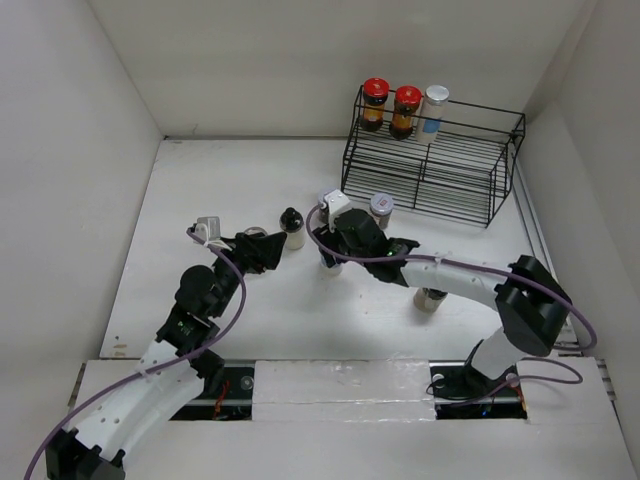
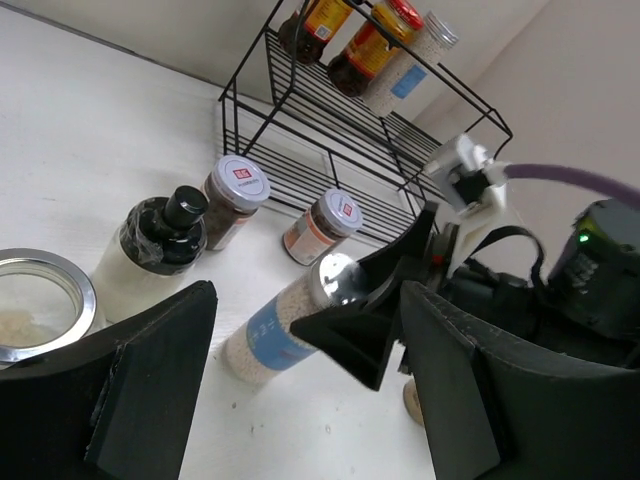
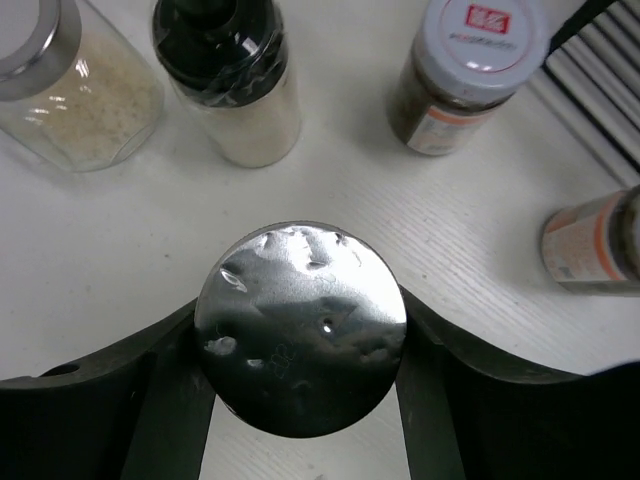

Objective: Organize the condiment bottles

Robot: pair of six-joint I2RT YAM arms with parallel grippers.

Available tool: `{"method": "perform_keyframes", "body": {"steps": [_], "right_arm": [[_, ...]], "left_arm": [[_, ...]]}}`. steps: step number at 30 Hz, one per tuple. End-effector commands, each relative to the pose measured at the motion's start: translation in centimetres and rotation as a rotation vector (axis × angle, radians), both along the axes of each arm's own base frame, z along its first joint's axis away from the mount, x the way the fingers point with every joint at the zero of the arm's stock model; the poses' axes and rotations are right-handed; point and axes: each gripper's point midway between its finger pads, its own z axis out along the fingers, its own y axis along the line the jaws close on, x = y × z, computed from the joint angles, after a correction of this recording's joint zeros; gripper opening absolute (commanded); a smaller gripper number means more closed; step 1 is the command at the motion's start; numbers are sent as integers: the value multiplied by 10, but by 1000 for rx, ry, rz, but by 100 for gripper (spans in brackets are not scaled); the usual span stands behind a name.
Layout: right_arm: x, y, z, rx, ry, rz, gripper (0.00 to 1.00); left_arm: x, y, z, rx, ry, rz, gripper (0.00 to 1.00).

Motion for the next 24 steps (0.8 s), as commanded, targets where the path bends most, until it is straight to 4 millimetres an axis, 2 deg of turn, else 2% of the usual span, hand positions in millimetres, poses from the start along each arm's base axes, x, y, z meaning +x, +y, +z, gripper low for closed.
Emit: {"method": "perform_keyframes", "body": {"steps": [1, 3, 4, 5, 6, 7, 8, 9, 10, 11, 12, 13, 15, 16, 17, 18, 19, 20, 21, 24], "right_arm": [[21, -6, 118, 213, -240, -95, 40], [37, -35, 147, 221, -298, -152, 40], [41, -53, 182, 261, -350, -184, 39], [49, -72, 199, 275, -374, -228, 37], [66, -109, 216, 284, -405, -304, 35], [66, -131, 253, 344, -465, -336, 35], [71, -150, 274, 374, -513, -367, 35], [84, -182, 290, 394, -552, -429, 35], [87, -198, 308, 407, -589, -452, 35], [94, -214, 335, 427, -625, -491, 37], [101, -227, 344, 419, -635, -517, 37], [111, -252, 352, 401, -651, -577, 37], [132, -272, 368, 383, -663, -637, 37], [142, -291, 372, 369, -675, -680, 37], [151, -299, 371, 351, -655, -692, 37], [168, -305, 383, 348, -662, -700, 37], [176, -310, 386, 337, -650, -705, 37], [183, -322, 378, 306, -607, -734, 37], [196, -326, 386, 307, -618, -743, 37], [214, -341, 370, 262, -563, -763, 38]], "left_arm": [[-4, -4, 16, -24, -61, -27, 70], [-3, -4, 14, -19, -53, -27, 70], [-3, -4, 17, -19, -53, -27, 70], [-4, -6, 20, -24, -63, -39, 69], [-3, -7, 19, -23, -62, -39, 69], [-3, -7, 16, -22, -61, -39, 69], [-3, -7, 16, -30, -57, -40, 69], [-3, -9, 14, -22, -44, -49, 69], [-3, -9, 14, -22, -44, -50, 69], [-3, -9, 14, -22, -44, -50, 69], [-3, -9, 17, -26, -52, -49, 69], [-2, -9, 14, -26, -50, -49, 69], [-1, -8, 15, -24, -46, -39, 69], [-1, -8, 13, -20, -38, -39, 69], [-1, -8, 13, -20, -38, -39, 69], [-3, -7, 15, -27, -51, -39, 69], [-2, -6, 12, -27, -50, -30, 69], [-2, -6, 12, -27, -49, -30, 69], [-2, -6, 13, -25, -46, -30, 69], [-2, -5, 15, -25, -46, -30, 69]]}}
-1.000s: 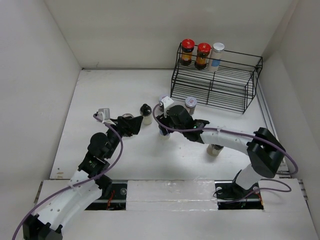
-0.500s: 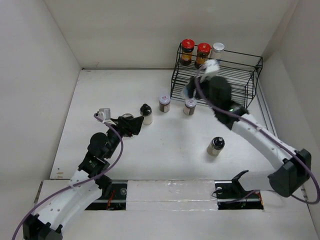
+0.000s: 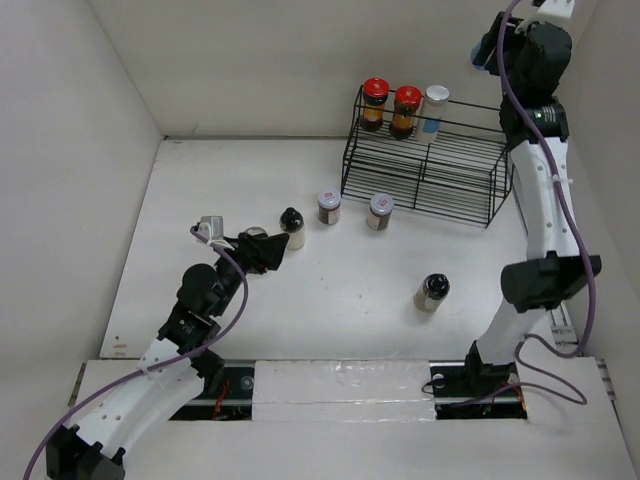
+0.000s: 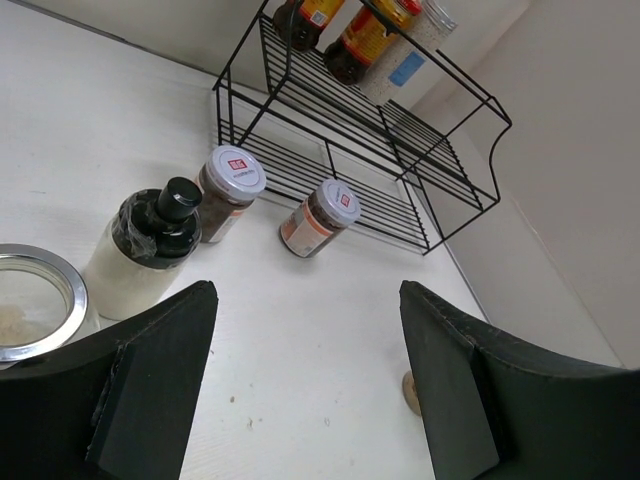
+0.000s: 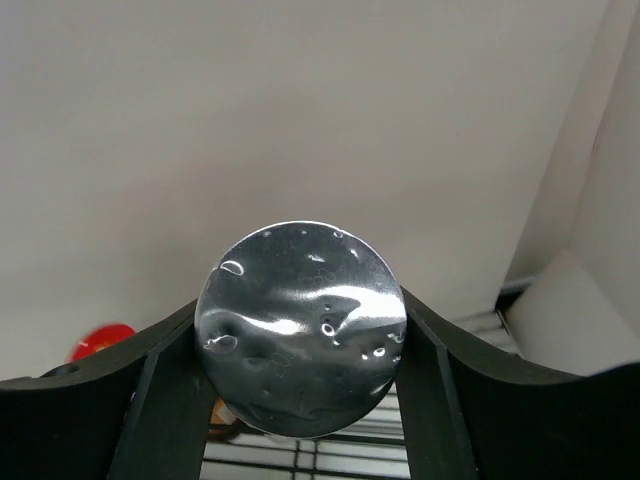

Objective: Organize the condiment bottles

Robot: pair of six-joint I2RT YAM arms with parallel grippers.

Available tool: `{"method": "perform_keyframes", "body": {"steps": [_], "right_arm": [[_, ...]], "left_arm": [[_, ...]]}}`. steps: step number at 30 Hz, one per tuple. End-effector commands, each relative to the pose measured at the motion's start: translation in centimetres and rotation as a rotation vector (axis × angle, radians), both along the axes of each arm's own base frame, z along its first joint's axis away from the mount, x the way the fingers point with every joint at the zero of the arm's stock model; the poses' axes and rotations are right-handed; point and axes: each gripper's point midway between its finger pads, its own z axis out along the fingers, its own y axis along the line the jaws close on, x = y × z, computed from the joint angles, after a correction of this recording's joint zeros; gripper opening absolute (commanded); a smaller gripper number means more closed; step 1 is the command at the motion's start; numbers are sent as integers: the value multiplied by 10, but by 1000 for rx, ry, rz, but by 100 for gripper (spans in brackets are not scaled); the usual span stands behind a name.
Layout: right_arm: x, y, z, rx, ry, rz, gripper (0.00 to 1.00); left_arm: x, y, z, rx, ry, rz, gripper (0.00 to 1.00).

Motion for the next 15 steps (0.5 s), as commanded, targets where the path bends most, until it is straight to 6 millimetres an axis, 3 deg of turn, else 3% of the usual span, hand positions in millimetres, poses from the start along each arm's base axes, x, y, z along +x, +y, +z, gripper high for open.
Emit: {"method": "perform_keyframes", "body": {"steps": [1, 3, 6, 15], "right_arm": [[15, -8, -22, -24, 99, 10, 38], [18, -20, -22, -24, 92, -5, 38], [35, -22, -41, -27, 120, 32, 38], [40, -26, -96, -30, 253, 37, 38]], "left_arm": [[-1, 0, 16, -33, -55, -3, 69], [-2, 0, 14, -28, -46, -3, 69], [-1, 0, 17, -35, -58, -3, 69], [0, 1, 15, -30, -48, 8, 69]]}}
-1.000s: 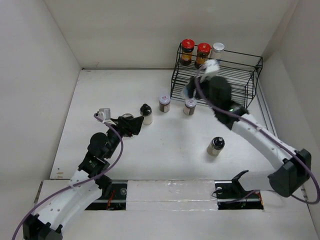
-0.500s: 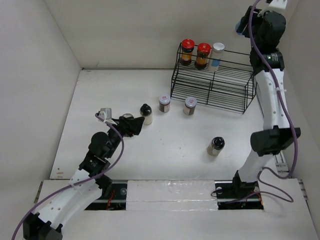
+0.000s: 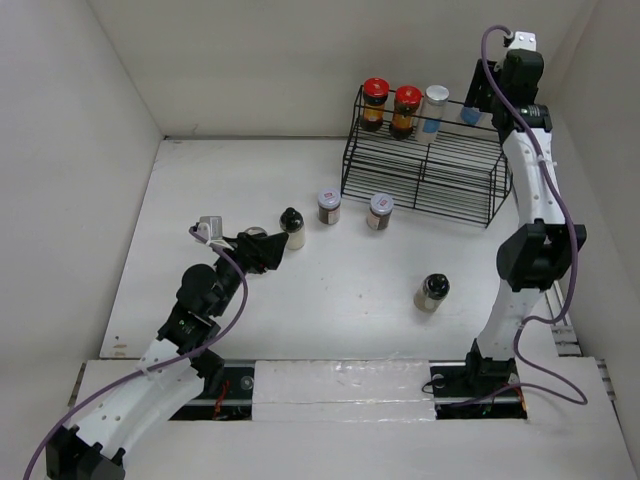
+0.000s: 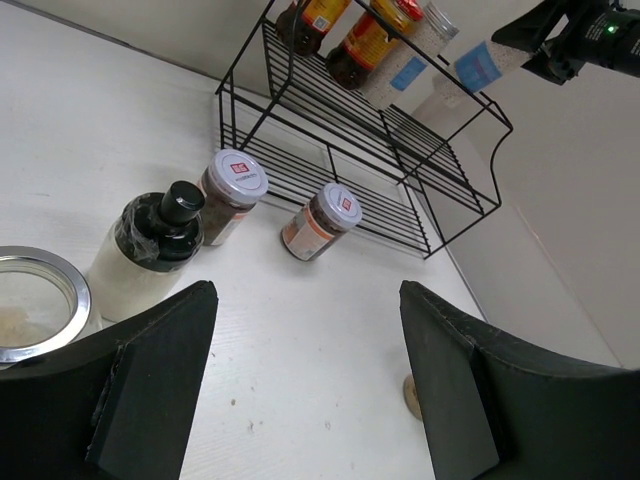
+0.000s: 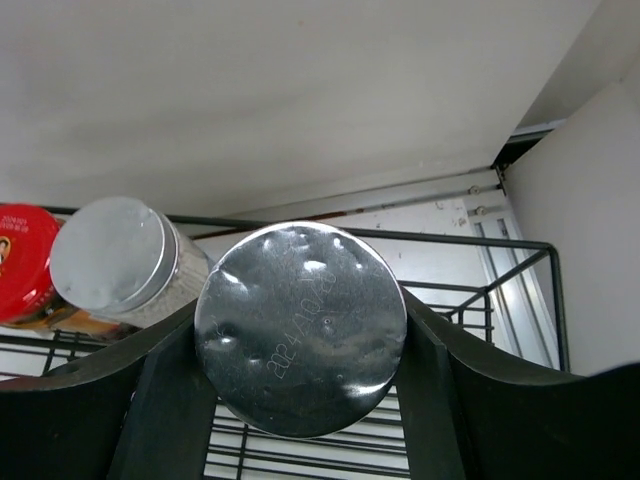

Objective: Organize the condiment bottles

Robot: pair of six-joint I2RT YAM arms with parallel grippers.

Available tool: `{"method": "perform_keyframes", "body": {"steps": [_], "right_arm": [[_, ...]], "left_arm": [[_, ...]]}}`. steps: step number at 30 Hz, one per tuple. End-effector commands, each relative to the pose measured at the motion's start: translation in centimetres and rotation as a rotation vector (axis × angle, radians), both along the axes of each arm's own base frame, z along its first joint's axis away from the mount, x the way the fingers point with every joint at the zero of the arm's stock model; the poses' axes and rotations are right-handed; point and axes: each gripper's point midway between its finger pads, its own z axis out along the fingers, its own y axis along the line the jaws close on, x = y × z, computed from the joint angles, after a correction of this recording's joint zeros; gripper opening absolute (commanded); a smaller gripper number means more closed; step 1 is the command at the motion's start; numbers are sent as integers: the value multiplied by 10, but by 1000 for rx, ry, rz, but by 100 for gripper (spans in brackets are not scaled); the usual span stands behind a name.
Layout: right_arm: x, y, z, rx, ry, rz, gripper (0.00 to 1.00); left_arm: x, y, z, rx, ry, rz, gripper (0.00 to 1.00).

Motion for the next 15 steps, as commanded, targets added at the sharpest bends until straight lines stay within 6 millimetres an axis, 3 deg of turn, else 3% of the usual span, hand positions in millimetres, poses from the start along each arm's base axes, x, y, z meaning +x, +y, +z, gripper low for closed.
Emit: {"method": "perform_keyframes", "body": {"steps": [1, 3, 8, 12, 15], "right_arm": [[-11, 7, 61, -11, -172, 35, 38], [-4, 7, 47, -9, -142, 35, 39], [12, 16, 4, 3, -44, 68, 54], [15, 25, -1, 29, -37, 89, 71], [13, 26, 22, 45, -85, 85, 79]], "left_arm": [[-1, 0, 13, -26, -44, 0, 69], [-1, 0, 13, -26, -44, 0, 69], [-2, 1, 18, -37, -61, 0, 69], [0, -1, 11, -22, -36, 0, 69], [0, -1, 15, -26, -44, 0, 69]]}}
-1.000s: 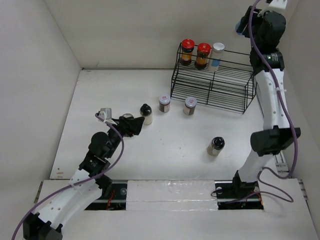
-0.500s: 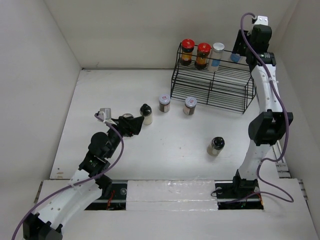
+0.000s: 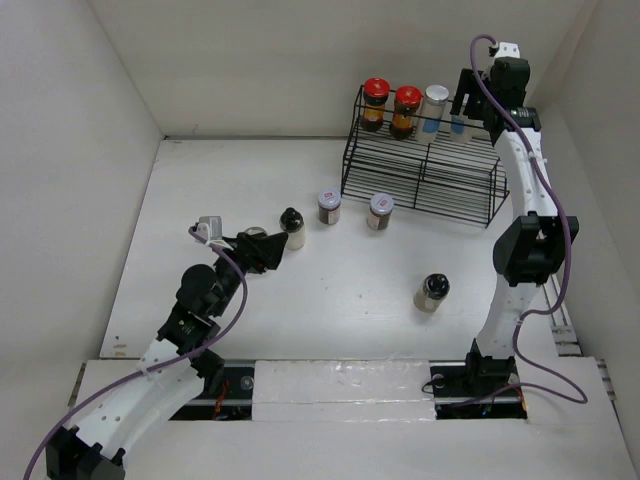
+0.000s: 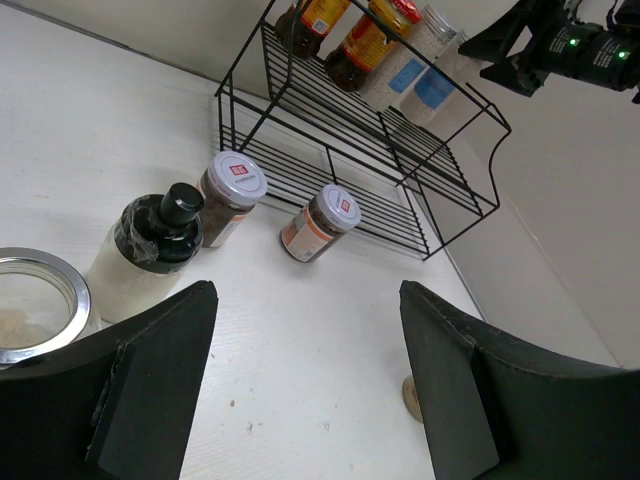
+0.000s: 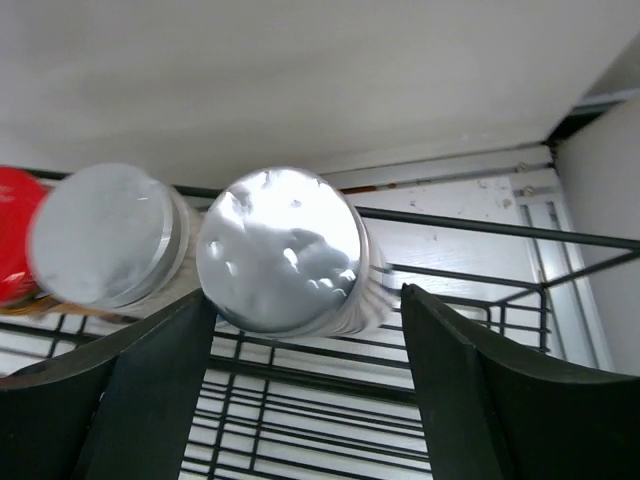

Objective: Organize the condiment bottles

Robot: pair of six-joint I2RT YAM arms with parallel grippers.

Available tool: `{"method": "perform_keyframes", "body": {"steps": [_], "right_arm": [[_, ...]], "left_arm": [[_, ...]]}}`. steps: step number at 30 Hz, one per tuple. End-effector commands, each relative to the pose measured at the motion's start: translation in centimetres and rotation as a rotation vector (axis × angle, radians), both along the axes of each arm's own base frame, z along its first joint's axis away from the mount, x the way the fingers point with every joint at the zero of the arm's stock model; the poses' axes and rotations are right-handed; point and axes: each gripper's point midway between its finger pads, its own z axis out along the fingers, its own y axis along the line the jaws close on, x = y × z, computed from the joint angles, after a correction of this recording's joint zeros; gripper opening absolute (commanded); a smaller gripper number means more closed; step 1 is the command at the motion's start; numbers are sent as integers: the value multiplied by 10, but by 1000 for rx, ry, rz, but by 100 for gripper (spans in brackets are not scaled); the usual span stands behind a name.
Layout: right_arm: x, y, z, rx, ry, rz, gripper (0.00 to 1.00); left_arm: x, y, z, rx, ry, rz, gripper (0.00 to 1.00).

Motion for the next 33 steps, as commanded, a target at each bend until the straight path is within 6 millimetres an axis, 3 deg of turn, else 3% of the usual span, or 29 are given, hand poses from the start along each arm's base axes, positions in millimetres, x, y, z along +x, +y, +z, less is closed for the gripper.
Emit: {"method": "perform_keyframes", "body": {"steps": [1, 4, 5, 8, 10, 11, 12, 13, 14, 15, 16, 17, 19, 20, 21, 22, 24, 25, 26, 28, 29, 31, 33], "right_arm": [[-2, 13, 66, 26, -150, 31, 80], [-9, 14, 87, 25, -187, 31, 86], [-19, 14, 105, 24, -220, 32, 91], [-42, 16, 140, 24, -301, 42, 93], [-80, 28, 160, 33, -359, 53, 90], [-94, 42, 165, 34, -386, 61, 85], [-101, 49, 132, 33, -351, 61, 76], [-142, 53, 159, 60, -436, 55, 44], [-159, 56, 151, 69, -446, 33, 29], [-177, 75, 147, 95, -477, 69, 19], [-206, 78, 111, 120, -440, 66, 12], [-219, 82, 94, 134, -428, 63, 9], [-245, 85, 52, 157, -364, 27, 12], [-265, 82, 21, 184, -318, 12, 35], [-275, 77, 3, 183, -277, -20, 49], [-290, 77, -29, 157, -170, -19, 60], [-315, 71, -62, 167, -70, -50, 83], [-325, 73, -75, 166, -17, -43, 86], [-342, 72, -101, 144, 85, -35, 88], [-357, 87, -115, 224, 132, -9, 95], [-363, 105, -116, 218, 143, 70, 98], [-370, 116, -120, 279, 185, 46, 98], [-385, 124, -138, 247, 267, 54, 95]], "left_arm": [[0, -1, 12, -20, -34, -3, 69], [0, -1, 14, -25, -42, -3, 69], [0, -1, 14, -25, -42, -3, 69], [-1, 0, 14, -24, -40, -3, 69], [-1, -1, 17, -37, -44, -3, 69], [-1, -1, 17, -37, -44, -3, 69], [-2, -1, 14, -31, -35, -3, 69], [-2, -1, 14, -31, -35, -3, 67], [-2, -1, 14, -31, -35, -3, 63], [0, 1, 14, -32, -35, 7, 60], [0, 1, 14, -32, -35, 7, 57], [1, 0, 8, -28, -10, 7, 54], [0, -1, 13, -33, -19, -2, 47], [0, -1, 11, -33, -20, -2, 47], [-1, -3, 14, -38, -30, -13, 47], [0, -4, 11, -34, -22, -13, 47], [-1, -6, 11, -41, -18, -26, 47], [-1, -8, 9, -36, -11, -35, 47], [-1, -8, 12, -42, -21, -35, 47], [0, -8, 9, -37, -13, -35, 48], [0, -8, 7, -33, -5, -35, 48], [0, -8, 14, -42, -21, -35, 49], [0, -8, 9, -37, -13, -35, 49]]}}
